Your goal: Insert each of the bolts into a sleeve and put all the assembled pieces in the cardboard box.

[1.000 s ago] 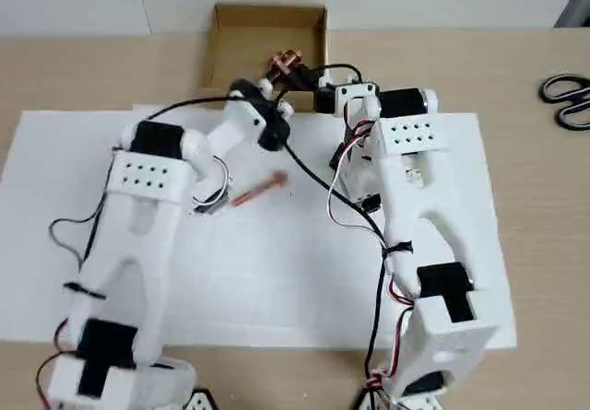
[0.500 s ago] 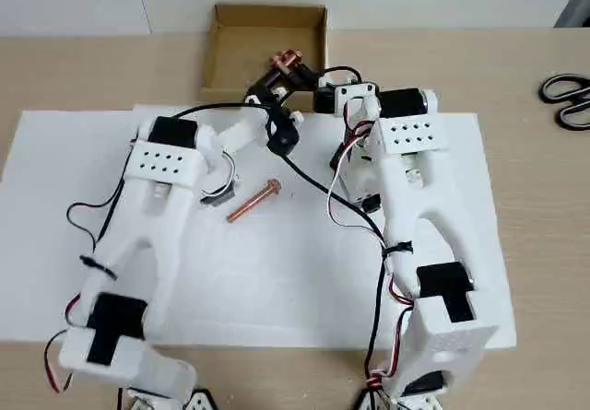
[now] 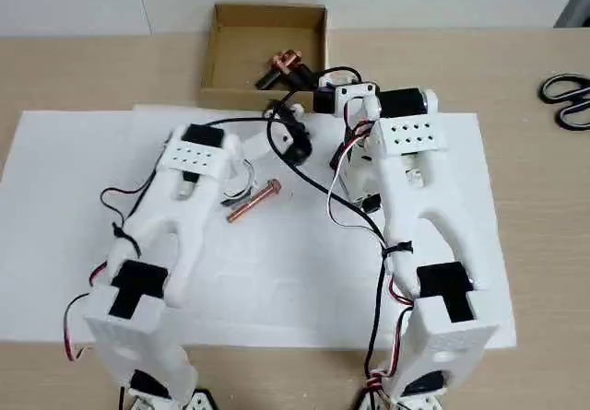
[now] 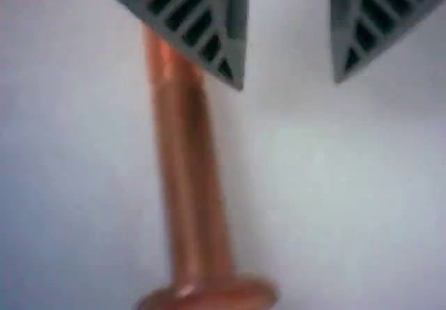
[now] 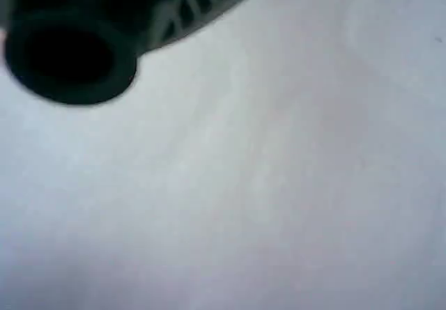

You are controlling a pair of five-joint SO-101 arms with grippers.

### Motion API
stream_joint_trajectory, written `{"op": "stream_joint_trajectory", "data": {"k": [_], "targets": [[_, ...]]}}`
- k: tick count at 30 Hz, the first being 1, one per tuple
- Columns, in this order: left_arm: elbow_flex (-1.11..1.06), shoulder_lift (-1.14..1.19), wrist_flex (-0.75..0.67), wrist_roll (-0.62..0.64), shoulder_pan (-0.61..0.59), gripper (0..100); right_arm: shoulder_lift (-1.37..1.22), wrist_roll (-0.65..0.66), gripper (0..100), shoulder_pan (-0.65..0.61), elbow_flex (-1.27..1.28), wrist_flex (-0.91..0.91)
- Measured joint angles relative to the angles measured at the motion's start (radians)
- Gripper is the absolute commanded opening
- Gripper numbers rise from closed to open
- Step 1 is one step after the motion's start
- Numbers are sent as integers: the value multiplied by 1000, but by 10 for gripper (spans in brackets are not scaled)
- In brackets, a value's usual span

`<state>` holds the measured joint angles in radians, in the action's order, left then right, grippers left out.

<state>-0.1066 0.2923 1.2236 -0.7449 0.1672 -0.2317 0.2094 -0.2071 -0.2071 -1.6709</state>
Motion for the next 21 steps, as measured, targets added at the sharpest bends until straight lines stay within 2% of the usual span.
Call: {"op": "stream_joint_trajectory", "data": {"k": [12,21], "targets": [[0,3,-60,2,28,80,0,0,4,63,-17,0],[0,52,-63,5,58,80,0,0,4,64,-48,-2]]}}
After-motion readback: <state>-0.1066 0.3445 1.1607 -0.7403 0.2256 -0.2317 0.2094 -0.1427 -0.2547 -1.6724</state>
